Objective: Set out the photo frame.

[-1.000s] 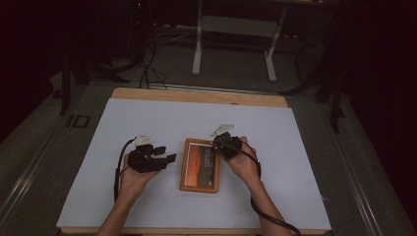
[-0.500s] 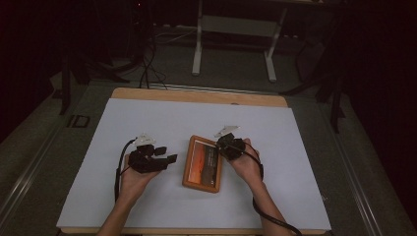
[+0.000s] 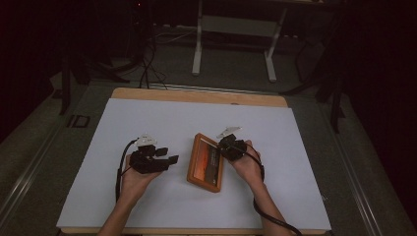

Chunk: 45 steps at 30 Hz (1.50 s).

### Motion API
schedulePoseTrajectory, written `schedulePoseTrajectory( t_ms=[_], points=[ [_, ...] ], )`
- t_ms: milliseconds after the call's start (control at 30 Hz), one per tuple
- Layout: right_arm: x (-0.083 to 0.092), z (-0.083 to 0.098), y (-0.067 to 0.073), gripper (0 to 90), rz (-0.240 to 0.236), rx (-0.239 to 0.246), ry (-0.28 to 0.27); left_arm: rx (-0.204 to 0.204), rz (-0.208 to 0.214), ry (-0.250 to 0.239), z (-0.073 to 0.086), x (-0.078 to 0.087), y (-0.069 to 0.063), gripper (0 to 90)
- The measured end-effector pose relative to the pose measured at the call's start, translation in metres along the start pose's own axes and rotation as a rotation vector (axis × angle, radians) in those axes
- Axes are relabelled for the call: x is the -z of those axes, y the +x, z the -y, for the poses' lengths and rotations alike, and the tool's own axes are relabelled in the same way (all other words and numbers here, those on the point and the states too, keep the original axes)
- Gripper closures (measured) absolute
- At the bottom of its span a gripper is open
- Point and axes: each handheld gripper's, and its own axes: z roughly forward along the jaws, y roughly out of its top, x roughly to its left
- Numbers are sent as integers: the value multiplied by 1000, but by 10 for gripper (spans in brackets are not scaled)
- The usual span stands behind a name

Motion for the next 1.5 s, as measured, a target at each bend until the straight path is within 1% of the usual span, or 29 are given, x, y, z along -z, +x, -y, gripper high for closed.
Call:
schedulePoseTrajectory(
  t_ms=[233, 367, 533, 867, 1033, 1233, 1500],
  points=[
    [0, 0, 0, 899, 0, -3, 0, -8, 15, 2, -1, 0, -5, 415],
    [0, 0, 0, 899, 0, -5, 0, -6, 26, 3, -1, 0, -7, 404],
    [0, 1, 0, 899, 2, -5, -2, -6, 49, 9, -1, -1, -12, 386],
    [0, 1, 0, 900, 2, -5, -2, -10, 74, 20, 0, -6, -23, 347],
    [0, 0, 0, 899, 2, -4, -1, -12, 95, 24, 1, -7, -28, 321],
    [0, 1, 0, 899, 2, -5, -3, -10, 107, 23, 1, -8, -33, 284],
    [0, 1, 0, 899, 2, -8, -4, 1, 105, 20, 3, -12, -42, 215]
  ],
)
